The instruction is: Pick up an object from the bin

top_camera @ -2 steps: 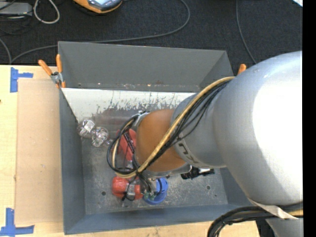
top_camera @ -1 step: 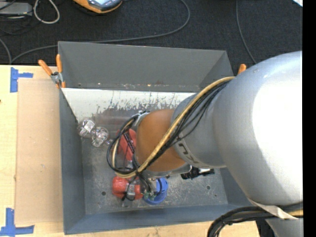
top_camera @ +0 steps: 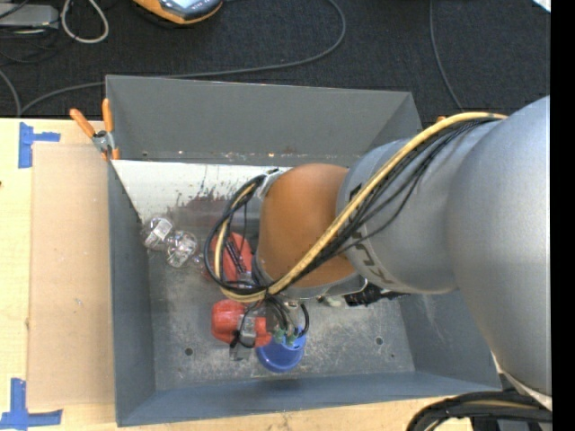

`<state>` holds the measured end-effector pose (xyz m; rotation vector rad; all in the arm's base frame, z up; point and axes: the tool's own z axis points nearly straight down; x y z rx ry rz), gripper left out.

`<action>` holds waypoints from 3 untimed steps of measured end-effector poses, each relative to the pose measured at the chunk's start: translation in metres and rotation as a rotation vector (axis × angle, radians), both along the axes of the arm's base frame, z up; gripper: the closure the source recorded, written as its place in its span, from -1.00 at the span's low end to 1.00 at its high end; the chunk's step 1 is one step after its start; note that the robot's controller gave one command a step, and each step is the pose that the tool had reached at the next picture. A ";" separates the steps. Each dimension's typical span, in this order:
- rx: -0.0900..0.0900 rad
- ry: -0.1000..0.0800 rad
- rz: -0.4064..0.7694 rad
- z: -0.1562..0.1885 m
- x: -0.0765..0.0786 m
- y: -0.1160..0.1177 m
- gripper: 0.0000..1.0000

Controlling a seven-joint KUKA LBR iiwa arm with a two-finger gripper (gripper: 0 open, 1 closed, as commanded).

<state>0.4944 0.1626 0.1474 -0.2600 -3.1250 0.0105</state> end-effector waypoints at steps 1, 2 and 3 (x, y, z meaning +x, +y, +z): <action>0.000 0.000 -0.001 0.000 0.000 0.000 1.00; 0.000 0.000 -0.001 0.000 0.000 0.000 1.00; 0.000 0.001 0.012 0.113 0.017 0.007 1.00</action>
Offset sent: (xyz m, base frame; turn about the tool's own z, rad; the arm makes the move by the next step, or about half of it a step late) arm 0.0000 0.0000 0.0000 0.0000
